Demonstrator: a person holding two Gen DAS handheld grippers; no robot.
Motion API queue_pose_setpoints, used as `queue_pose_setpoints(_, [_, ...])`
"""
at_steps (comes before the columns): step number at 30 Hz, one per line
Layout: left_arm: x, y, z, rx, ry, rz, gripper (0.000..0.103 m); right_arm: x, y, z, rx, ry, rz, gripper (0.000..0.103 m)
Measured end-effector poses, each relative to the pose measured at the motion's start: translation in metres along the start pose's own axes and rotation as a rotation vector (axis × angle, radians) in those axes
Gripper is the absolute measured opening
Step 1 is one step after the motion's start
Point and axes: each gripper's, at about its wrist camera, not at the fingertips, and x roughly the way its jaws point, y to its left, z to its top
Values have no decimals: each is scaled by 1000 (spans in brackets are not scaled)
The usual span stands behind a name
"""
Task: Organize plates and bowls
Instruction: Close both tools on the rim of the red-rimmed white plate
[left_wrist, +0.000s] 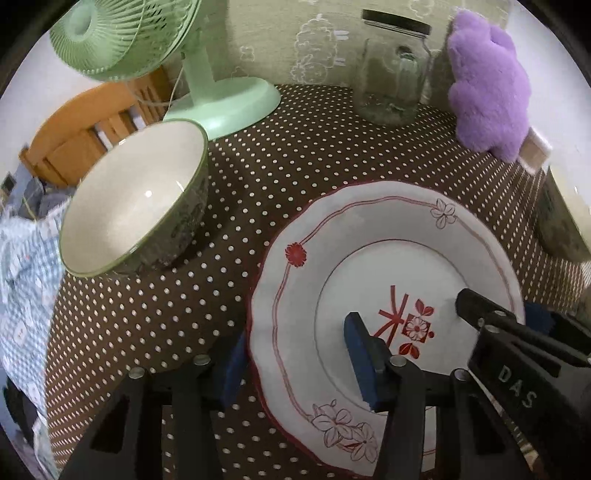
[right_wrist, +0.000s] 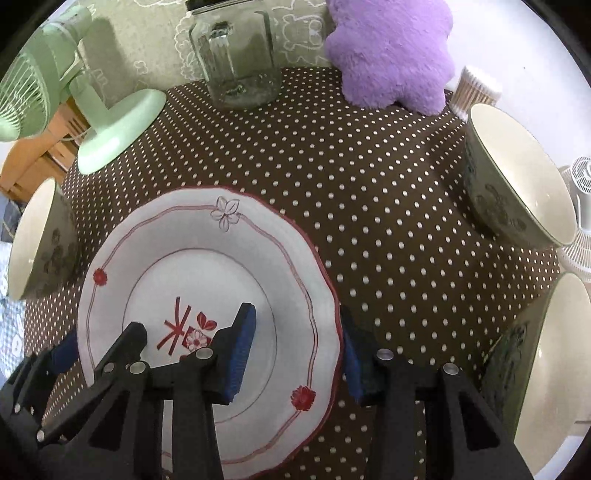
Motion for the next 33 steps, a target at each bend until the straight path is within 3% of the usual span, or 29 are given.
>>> queue_pose_setpoints(3, [-2,-1,-3,44,-23,18,43,-1,1,-3,-11,0,-3,46])
queue_pose_setpoints(6, [0,3,0,26,-16,7,40,-2,0,-2,-12,1,-4,46])
queue_pose_setpoints(15, [-6,3,-2,44,-4,-1,40,-9,3,-9,-29,-13,-28,47])
queue_pose_setpoints(33, [-72,4,-23,47,-47,-38,40,-79,-3,-41,-23,-84,-56,47])
